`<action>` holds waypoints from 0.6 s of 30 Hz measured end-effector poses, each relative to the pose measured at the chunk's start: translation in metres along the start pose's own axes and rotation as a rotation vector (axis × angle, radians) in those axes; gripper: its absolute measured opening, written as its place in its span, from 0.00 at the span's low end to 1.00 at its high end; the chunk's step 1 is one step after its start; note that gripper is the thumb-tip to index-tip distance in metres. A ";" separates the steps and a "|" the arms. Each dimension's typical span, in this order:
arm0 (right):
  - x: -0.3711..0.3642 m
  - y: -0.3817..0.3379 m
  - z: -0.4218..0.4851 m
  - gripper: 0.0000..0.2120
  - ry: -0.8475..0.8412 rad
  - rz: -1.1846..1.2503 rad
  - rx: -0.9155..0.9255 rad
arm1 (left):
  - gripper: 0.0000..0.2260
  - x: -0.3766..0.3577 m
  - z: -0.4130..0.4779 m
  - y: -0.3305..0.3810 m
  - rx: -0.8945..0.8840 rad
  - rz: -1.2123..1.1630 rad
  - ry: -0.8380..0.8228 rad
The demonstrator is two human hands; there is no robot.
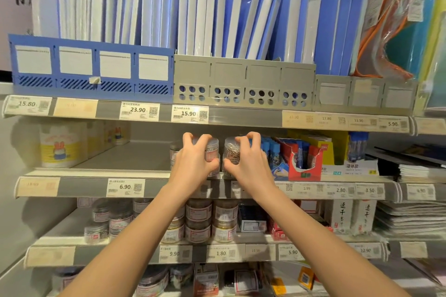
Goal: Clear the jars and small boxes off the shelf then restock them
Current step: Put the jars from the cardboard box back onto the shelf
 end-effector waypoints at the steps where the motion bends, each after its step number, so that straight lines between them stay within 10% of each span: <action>1: -0.002 0.000 0.001 0.26 -0.001 0.000 -0.010 | 0.24 0.000 0.001 0.000 0.011 0.013 0.000; 18: -0.031 0.002 0.007 0.22 -0.115 -0.089 -0.062 | 0.14 -0.021 0.012 0.002 0.092 0.205 -0.020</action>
Point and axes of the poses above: each hand's wrist, its own z-axis towards the middle knuckle, its own x-axis out of the back of the hand, y = z × x, the point moved 8 cm from there along z, towards the middle knuckle, and after that the axes turned 6 degrees about -z, right-handed, at the moved point
